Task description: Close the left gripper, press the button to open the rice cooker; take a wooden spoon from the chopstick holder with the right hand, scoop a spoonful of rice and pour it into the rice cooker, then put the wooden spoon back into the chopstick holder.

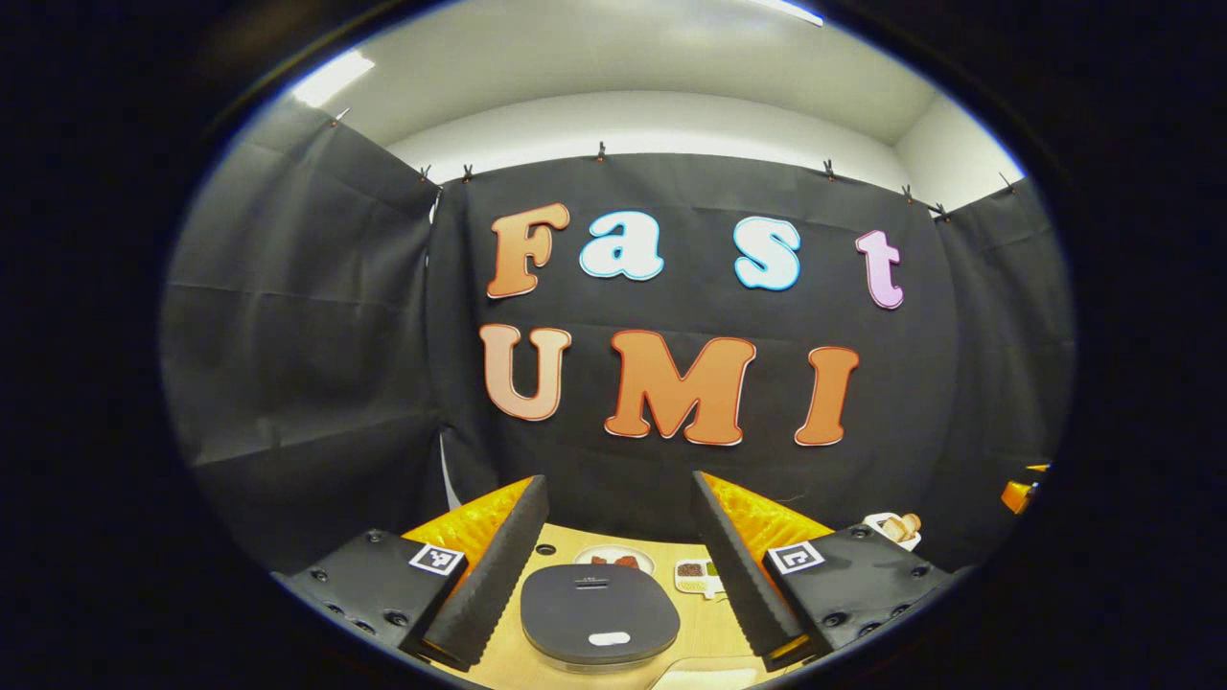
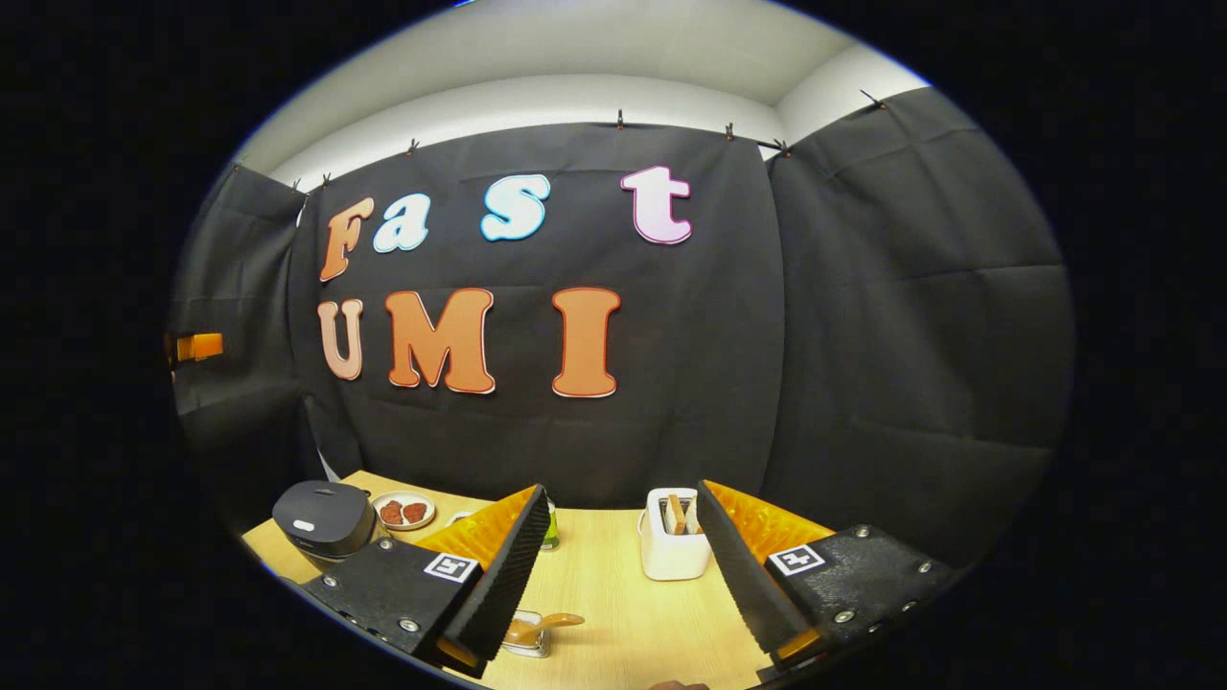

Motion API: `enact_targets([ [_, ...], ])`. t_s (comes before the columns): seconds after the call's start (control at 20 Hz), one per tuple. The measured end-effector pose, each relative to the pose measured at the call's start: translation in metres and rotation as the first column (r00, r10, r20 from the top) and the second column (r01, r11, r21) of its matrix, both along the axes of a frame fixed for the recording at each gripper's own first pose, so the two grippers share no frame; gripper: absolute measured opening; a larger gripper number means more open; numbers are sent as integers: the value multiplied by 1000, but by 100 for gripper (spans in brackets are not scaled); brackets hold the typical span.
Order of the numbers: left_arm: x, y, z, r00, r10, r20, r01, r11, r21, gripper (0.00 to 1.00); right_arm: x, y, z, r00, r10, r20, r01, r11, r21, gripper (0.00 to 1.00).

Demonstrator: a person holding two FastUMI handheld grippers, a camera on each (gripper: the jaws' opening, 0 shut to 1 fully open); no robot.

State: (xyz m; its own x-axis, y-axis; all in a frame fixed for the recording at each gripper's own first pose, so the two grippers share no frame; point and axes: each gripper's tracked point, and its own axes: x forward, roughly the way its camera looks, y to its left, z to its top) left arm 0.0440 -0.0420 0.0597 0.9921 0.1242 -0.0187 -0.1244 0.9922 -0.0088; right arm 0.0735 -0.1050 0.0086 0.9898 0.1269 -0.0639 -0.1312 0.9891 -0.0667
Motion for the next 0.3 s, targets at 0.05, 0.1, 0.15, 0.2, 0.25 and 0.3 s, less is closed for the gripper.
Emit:
enact_targets([
  [0.05,-2,1,-1,1000,-6,-5,6,1000,-1,100,-1,2,1,1000,1,3,-1,1000,-8,95],
  [0.1,-2,1,-5,1000,-18,-15,18,1000,-4,100,-2,3,2,1000,3,7,-3,1000,-14,95],
  [0.15,-3,4,-7,1000,-22,-22,21,1000,-4,100,-3,6,5,1000,5,15,-5,1000,-14,95],
  [0.2,-3,7,-8,999,-23,-28,23,1000,-8,100,-5,9,5,1000,8,15,-8,1000,-16,95],
  [0.25,-4,9,-10,999,-31,-32,30,999,-14,100,-6,12,5,1000,4,17,-4,1000,-18,95],
  [0.3,-3,11,-9,999,-37,-32,37,999,-19,100,-6,13,6,1000,-1,21,2,1000,-21,100],
])
